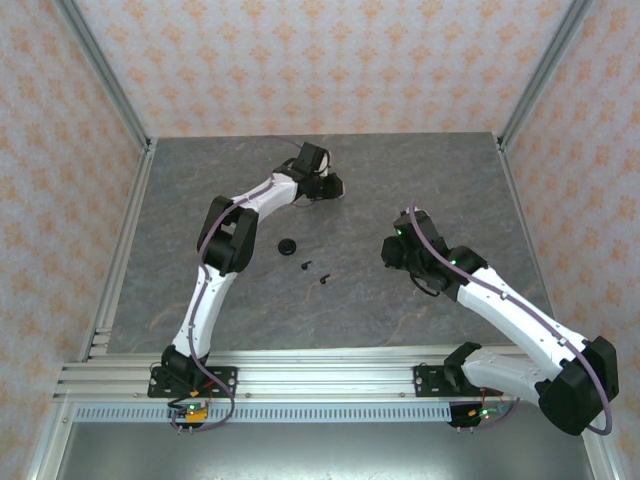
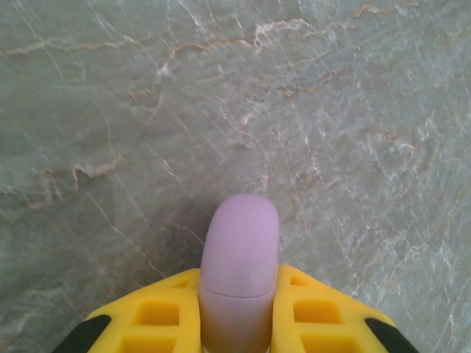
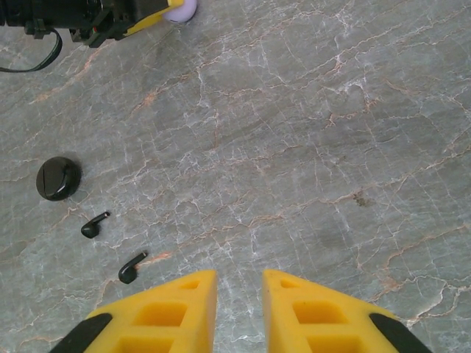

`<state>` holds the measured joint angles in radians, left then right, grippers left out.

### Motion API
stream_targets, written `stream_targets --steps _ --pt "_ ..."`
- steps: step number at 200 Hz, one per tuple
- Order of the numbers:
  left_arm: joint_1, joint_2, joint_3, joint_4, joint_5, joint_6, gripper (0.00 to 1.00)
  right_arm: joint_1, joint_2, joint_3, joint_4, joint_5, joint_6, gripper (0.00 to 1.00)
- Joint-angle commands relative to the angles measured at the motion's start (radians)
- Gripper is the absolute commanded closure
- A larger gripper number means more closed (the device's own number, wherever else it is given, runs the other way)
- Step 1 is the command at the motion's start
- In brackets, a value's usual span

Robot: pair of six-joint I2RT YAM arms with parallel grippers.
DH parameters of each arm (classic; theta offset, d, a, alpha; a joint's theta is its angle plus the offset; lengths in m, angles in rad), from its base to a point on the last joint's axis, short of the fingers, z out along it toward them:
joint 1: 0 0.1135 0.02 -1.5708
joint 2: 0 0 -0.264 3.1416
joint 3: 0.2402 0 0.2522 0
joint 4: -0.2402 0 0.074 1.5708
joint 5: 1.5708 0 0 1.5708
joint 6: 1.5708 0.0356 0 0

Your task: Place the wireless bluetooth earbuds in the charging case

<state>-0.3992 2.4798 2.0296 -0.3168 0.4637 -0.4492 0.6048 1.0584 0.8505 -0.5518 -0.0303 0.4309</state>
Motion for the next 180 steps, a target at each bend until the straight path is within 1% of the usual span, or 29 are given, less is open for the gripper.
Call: stream_targets --steps 1,15,27,44,63,87,99,125,155,178,180 --pt "0.013 0.049 0.052 -0.090 -0.043 -0.002 0.79 -0.005 -0.014 -0.010 0.002 -0.004 0.013 0.76" --pt "0.016 0.068 0.071 -0.104 -0.050 0.001 0.66 -0.005 -0.014 -0.007 -0.004 -0.006 0.014 0.76" --pt "0.016 0.071 0.077 -0.114 -0.062 0.011 0.57 -0.005 -0.017 -0.005 -0.009 -0.006 0.014 0.76" --pt "0.016 0.055 0.072 -0.121 -0.092 0.031 0.48 -0.005 -0.020 -0.005 -0.016 0.000 0.012 0.76" --pt "0.017 0.031 0.070 -0.149 -0.127 0.071 0.41 -0.005 -0.020 -0.004 -0.021 0.004 0.011 0.76" --pt "0.017 -0.052 0.009 -0.155 -0.190 0.133 0.29 -0.005 -0.017 -0.008 -0.018 0.001 0.011 0.76" --pt "0.016 -0.106 -0.026 -0.161 -0.219 0.167 0.26 -0.005 -0.015 -0.011 -0.018 0.000 0.009 0.76" --pt "0.017 -0.243 -0.120 -0.190 -0.299 0.223 0.25 -0.005 -0.013 -0.016 -0.017 0.002 0.003 0.75" --pt "0.013 -0.427 -0.295 -0.219 -0.380 0.260 0.23 -0.005 -0.006 -0.023 -0.014 0.009 0.002 0.75" --pt "0.007 -0.563 -0.464 -0.222 -0.451 0.251 0.22 -0.005 0.002 -0.026 -0.009 0.006 0.000 0.74" --pt "0.008 -0.592 -0.482 -0.220 -0.459 0.249 0.22 -0.005 0.004 -0.026 -0.010 0.006 -0.001 0.74"
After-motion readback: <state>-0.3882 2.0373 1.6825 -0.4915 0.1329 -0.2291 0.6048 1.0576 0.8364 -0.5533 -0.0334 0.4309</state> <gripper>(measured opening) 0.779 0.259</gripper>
